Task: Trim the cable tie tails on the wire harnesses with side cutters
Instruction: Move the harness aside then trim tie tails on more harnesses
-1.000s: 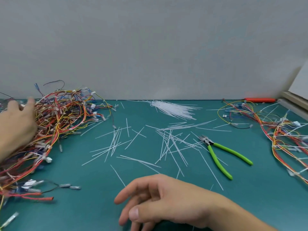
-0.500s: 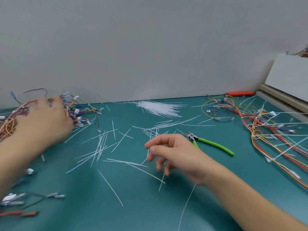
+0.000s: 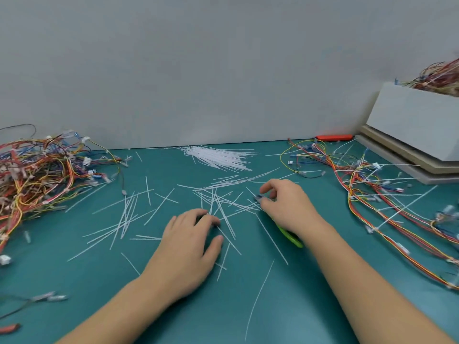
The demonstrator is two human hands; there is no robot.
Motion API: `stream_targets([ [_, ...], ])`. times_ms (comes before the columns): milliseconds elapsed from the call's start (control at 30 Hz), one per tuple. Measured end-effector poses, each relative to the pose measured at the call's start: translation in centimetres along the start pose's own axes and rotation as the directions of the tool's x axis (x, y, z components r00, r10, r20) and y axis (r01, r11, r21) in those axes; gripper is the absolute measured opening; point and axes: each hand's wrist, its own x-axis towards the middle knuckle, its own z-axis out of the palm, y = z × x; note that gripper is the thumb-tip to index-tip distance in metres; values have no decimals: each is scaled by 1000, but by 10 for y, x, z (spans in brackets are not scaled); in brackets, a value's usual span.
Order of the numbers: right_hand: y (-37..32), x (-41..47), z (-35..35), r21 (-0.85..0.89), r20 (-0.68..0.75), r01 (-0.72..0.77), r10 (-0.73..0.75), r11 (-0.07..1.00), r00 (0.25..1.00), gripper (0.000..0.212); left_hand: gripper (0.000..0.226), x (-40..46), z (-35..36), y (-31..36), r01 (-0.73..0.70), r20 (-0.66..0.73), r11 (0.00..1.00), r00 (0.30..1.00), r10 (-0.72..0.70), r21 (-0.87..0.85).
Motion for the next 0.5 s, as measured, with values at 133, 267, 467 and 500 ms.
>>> stream_targets([
  [133, 4, 6, -7, 165, 31, -84, 80, 983, 996, 10, 31, 1, 0, -3, -23, -7, 999, 1000, 22, -27],
  [267, 16, 20, -33, 503, 125, -281, 254, 817, 959, 14, 28, 2, -1, -4, -23, -21, 999, 1000, 22, -44],
  [467, 83, 39, -89, -298, -231, -368, 308, 881, 923, 17, 28, 2, 1, -2, -23, -42, 999, 999, 22, -31],
  [500, 92, 37, -94, -353, -208, -412, 359, 840, 910, 26, 27, 2, 2, -2, -21, -46, 999, 999, 20, -28],
])
